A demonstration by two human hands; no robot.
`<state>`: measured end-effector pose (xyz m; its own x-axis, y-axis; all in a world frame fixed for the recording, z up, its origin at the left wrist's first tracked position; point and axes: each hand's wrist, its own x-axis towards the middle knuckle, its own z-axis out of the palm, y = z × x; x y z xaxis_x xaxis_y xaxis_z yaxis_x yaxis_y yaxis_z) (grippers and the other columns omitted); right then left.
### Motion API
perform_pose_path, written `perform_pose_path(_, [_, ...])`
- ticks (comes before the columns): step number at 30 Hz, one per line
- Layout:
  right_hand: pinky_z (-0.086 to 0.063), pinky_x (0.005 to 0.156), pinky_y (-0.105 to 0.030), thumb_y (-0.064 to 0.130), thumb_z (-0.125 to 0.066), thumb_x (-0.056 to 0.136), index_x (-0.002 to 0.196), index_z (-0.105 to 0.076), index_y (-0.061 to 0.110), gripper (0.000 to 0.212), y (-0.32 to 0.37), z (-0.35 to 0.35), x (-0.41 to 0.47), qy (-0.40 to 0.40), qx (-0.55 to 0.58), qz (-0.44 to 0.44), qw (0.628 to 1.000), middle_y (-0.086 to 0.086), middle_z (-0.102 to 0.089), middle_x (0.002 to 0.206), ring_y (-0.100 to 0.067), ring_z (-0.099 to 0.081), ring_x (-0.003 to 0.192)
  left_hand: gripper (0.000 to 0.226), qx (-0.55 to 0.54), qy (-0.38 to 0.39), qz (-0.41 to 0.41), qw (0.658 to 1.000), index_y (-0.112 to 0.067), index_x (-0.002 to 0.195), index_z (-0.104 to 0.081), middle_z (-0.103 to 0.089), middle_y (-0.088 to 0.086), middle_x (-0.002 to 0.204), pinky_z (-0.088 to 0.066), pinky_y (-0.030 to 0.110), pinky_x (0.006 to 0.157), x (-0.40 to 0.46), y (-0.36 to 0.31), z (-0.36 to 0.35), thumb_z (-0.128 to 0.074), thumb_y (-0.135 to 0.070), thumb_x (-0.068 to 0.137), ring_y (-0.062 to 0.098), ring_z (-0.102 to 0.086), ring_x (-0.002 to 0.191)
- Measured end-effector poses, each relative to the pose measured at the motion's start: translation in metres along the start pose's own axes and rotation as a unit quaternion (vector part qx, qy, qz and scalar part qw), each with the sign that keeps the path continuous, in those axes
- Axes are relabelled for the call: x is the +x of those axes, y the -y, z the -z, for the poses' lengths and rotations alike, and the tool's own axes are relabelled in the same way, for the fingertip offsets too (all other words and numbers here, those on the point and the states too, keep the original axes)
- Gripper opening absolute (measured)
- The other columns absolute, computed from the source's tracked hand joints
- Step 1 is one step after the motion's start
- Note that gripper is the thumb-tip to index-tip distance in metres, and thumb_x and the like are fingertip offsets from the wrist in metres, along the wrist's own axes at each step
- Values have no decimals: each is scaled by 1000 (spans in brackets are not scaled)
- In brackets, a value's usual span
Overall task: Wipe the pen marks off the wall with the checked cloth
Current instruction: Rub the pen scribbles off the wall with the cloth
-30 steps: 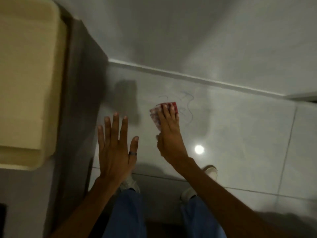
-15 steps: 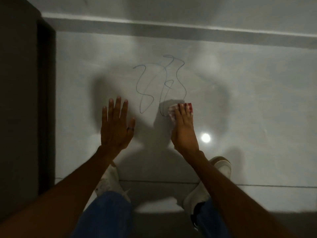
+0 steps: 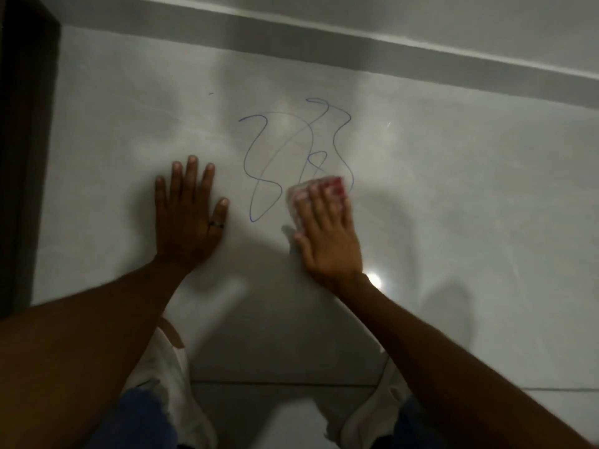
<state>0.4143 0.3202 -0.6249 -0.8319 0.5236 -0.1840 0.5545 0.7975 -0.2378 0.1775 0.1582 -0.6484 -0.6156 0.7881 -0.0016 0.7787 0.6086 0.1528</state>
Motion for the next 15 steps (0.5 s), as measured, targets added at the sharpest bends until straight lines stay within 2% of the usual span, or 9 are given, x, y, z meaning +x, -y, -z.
perform_pose_path(2, [-11,136,-57,50,-30,111,169,-20,22,65,-10,0,-4,47,-34,180,982,-9,-19,178,-30,-8,167,71,-12,2,-3,1000,-25,174,-21,-18,12,181,-8,59,136,0,0,1,-30,-56,111,38,-16,168])
perform_pose_path(4, [-9,137,-55,44,-33,111,169,-22,22,63,-31,9,12,53,-51,229,971,-9,-22,178,-30,-7,167,71,-17,0,0,1000,-25,173,-22,-19,11,181,-9,59,136,0,0,2,-32,-56,110,38,-16,168])
perform_pose_path(5, [-10,136,-56,42,-33,111,169,-23,21,62,-38,14,23,37,-54,195,979,-9,-22,178,-31,-7,167,71,-16,-3,2,1000,-25,173,-22,-19,11,181,-9,59,136,-1,1,2,-32,-56,111,38,-17,168])
perform_pose_path(7, [-16,134,-60,40,-32,109,168,-24,21,62,-49,24,53,-17,-31,40,999,-9,-22,178,-30,-11,167,70,-12,-10,1,1000,-25,173,-23,-20,11,181,-10,59,136,-1,1,2,-34,-55,111,37,-18,168])
perform_pose_path(9, [-13,135,-60,41,-27,109,169,-22,20,64,-55,35,78,-52,-8,-122,991,-10,-19,178,-32,-11,167,70,-11,-12,-1,1000,-25,173,-23,-20,10,181,-10,58,136,-1,-1,1,-34,-55,110,37,-18,168])
perform_pose_path(11, [-8,136,-58,45,-24,109,169,-17,18,66,-42,35,85,-56,-7,-180,982,-13,-14,179,-32,-7,167,70,-10,-12,-1,1000,-26,173,-23,-20,10,181,-9,57,136,0,0,1,-33,-57,110,36,-18,168])
perform_pose_path(12, [-7,136,-58,45,-25,109,170,-17,18,67,-33,31,78,-44,-18,-125,991,-13,-14,179,-32,-7,167,70,-9,-12,-1,1000,-26,173,-23,-20,9,181,-8,56,136,0,0,0,-32,-57,110,36,-18,168])
perform_pose_path(13, [-8,136,-57,45,-29,109,169,-18,19,67,-27,25,65,-19,-32,-15,999,-13,-15,179,-32,-7,167,70,-7,-14,0,1000,-26,173,-23,-20,9,181,-8,56,136,0,1,-1,-32,-57,110,35,-18,168])
perform_pose_path(15, [-11,137,-56,42,-35,110,169,-22,20,64,-31,17,33,44,-66,218,973,-11,-21,178,-32,-11,167,70,-5,-22,1,1000,-26,173,-24,-21,9,181,-10,56,136,-1,0,-1,-34,-57,111,36,-19,168])
